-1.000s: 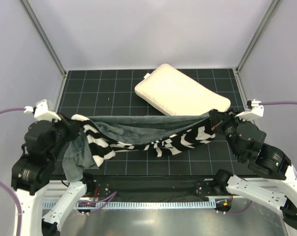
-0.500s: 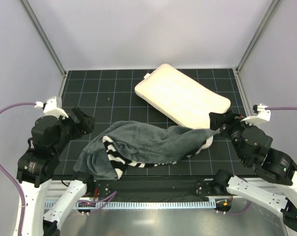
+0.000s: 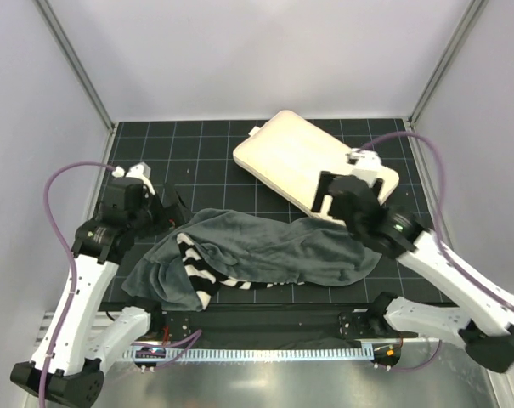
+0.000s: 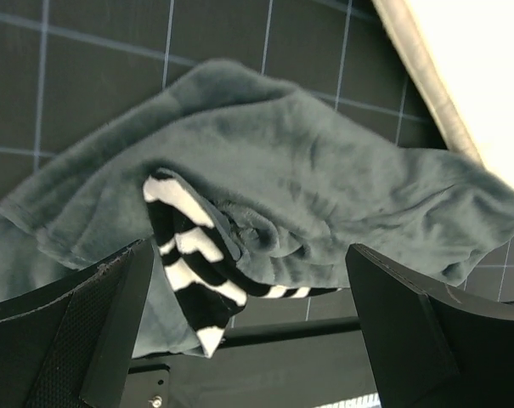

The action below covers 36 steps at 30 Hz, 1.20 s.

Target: Put the pillow into the pillowcase

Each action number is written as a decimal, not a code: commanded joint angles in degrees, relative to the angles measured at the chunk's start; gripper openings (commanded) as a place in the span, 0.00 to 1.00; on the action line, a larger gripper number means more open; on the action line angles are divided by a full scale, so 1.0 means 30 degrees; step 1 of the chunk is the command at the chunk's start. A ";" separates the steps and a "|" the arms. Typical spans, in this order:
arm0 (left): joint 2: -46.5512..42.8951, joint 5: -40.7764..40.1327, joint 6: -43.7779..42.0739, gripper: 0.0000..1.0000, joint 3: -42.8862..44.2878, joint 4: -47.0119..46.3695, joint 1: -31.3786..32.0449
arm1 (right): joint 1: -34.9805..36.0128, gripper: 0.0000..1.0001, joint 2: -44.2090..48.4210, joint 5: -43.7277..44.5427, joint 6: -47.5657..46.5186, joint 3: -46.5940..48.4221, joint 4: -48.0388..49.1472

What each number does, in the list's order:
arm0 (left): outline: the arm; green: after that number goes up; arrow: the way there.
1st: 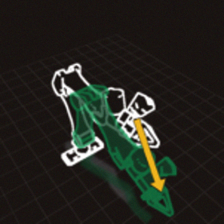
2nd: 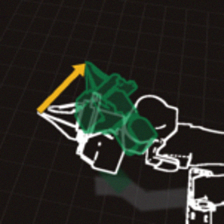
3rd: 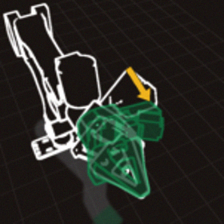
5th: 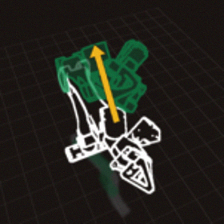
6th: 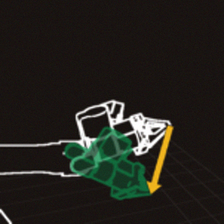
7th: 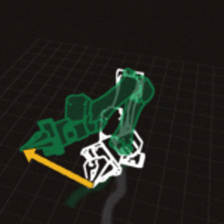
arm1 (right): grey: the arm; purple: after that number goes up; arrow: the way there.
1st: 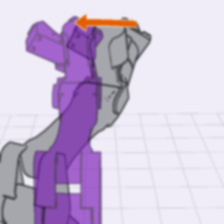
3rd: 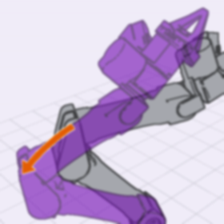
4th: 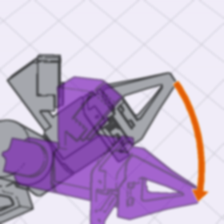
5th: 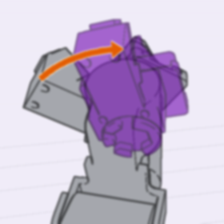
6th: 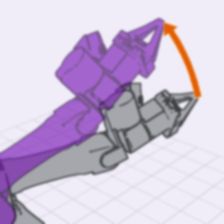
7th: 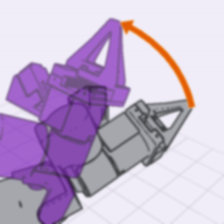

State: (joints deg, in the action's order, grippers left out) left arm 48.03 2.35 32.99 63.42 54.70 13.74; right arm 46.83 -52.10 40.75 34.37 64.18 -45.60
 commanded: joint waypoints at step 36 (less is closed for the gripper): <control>0.0073 -0.0256 0.2274 1.00 -0.4705 -0.5547 0.0519 | -0.9344 1.00 -1.9810 -2.0905 0.0270 0.6107 1.3245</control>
State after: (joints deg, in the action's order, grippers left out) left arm 47.24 2.96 41.32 46.78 39.27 15.05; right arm 11.62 -109.56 -11.27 38.22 72.82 -9.89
